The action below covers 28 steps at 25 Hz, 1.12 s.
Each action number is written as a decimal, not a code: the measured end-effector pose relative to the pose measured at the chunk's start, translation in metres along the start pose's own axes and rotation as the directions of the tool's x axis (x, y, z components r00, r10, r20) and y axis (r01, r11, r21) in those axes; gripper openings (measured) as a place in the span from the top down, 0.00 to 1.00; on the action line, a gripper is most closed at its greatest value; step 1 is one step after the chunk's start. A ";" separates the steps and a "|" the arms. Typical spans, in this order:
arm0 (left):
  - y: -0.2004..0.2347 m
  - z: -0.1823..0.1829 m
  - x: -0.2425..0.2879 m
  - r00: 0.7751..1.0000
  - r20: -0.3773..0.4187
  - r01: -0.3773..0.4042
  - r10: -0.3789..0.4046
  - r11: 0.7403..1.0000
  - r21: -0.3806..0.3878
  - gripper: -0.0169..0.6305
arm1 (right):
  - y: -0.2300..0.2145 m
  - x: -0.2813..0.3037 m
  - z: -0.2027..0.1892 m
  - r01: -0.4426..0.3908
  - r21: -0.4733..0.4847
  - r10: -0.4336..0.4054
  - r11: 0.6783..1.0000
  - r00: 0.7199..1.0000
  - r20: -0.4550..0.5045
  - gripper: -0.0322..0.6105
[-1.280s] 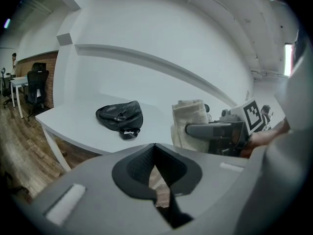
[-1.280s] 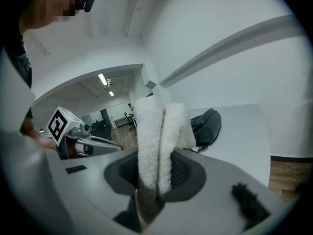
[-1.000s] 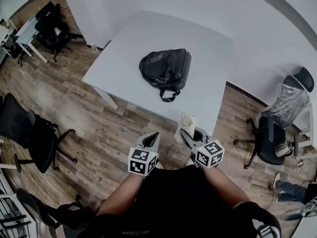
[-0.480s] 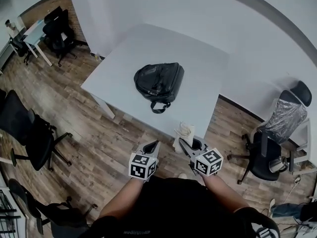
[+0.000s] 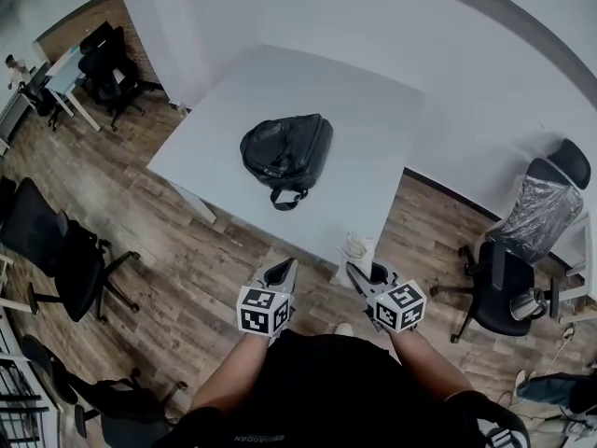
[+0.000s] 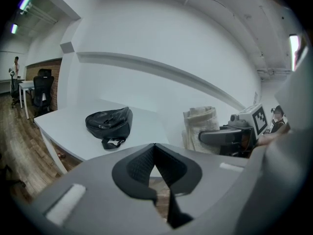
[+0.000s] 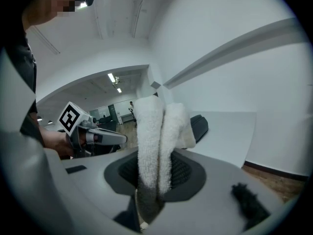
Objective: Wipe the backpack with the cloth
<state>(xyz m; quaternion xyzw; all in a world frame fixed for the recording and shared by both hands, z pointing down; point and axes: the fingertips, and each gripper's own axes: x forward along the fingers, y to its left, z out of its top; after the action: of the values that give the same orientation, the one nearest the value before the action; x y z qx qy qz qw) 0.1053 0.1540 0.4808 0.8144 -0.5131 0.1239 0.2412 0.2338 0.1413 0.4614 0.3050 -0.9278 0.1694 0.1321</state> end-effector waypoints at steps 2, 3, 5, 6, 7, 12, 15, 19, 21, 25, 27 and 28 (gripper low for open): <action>-0.002 0.003 0.000 1.000 0.001 -0.002 0.002 1.000 0.011 0.96 | -0.003 -0.002 -0.006 0.003 0.014 -0.003 1.000 1.000 -0.002 0.80; -0.003 0.004 -0.001 1.000 0.002 -0.001 0.001 1.000 0.017 0.96 | -0.005 -0.002 -0.009 0.003 0.022 -0.003 1.000 1.000 -0.006 0.80; -0.005 0.006 -0.001 1.000 0.001 0.002 -0.002 0.999 0.034 0.96 | -0.006 0.000 -0.014 0.002 0.033 -0.002 0.999 1.000 -0.014 0.80; -0.005 0.006 -0.001 1.000 -0.001 0.003 -0.003 0.999 0.047 0.96 | -0.007 0.000 -0.016 0.003 0.036 -0.002 0.999 1.000 -0.016 0.80; -0.005 0.005 -0.001 1.000 -0.004 0.000 0.000 0.998 0.061 0.96 | -0.008 0.001 -0.018 0.004 0.040 -0.003 0.999 1.000 -0.018 0.80; 0.004 0.005 -0.006 1.000 -0.010 -0.023 0.024 0.996 0.084 0.96 | -0.006 0.006 -0.025 0.004 0.037 -0.002 0.999 0.999 -0.042 0.80; 0.005 0.002 -0.007 1.000 -0.015 -0.020 0.021 0.997 0.080 0.96 | -0.006 0.011 -0.027 0.007 0.014 -0.006 1.000 0.998 -0.058 0.81; 0.000 0.000 -0.007 1.000 -0.021 -0.007 0.008 0.996 0.086 0.96 | -0.007 0.014 -0.028 0.011 0.001 -0.011 1.000 0.998 -0.067 0.81; 0.000 -0.001 -0.008 1.000 -0.022 -0.006 0.008 0.996 0.090 0.96 | -0.006 0.014 -0.026 0.013 -0.001 -0.013 1.000 0.998 -0.062 0.81; 0.008 0.002 -0.009 1.000 -0.012 -0.022 0.023 0.997 0.079 0.96 | -0.004 0.014 -0.022 0.006 -0.004 -0.007 1.000 0.999 -0.054 0.81; 0.011 0.004 -0.008 1.000 -0.006 -0.029 0.030 0.998 0.060 0.96 | -0.003 0.014 -0.019 0.000 -0.008 0.000 1.000 0.999 -0.052 0.81; 0.013 0.005 -0.008 0.999 -0.003 -0.034 0.035 0.998 0.052 0.96 | -0.002 0.014 -0.017 -0.004 -0.011 0.004 1.000 0.999 -0.052 0.81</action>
<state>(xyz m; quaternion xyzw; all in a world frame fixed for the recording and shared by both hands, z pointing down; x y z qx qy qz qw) 0.0899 0.1531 0.4764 0.8112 -0.5232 0.1431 0.2187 0.2263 0.1398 0.4823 0.2979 -0.9256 0.1723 0.1577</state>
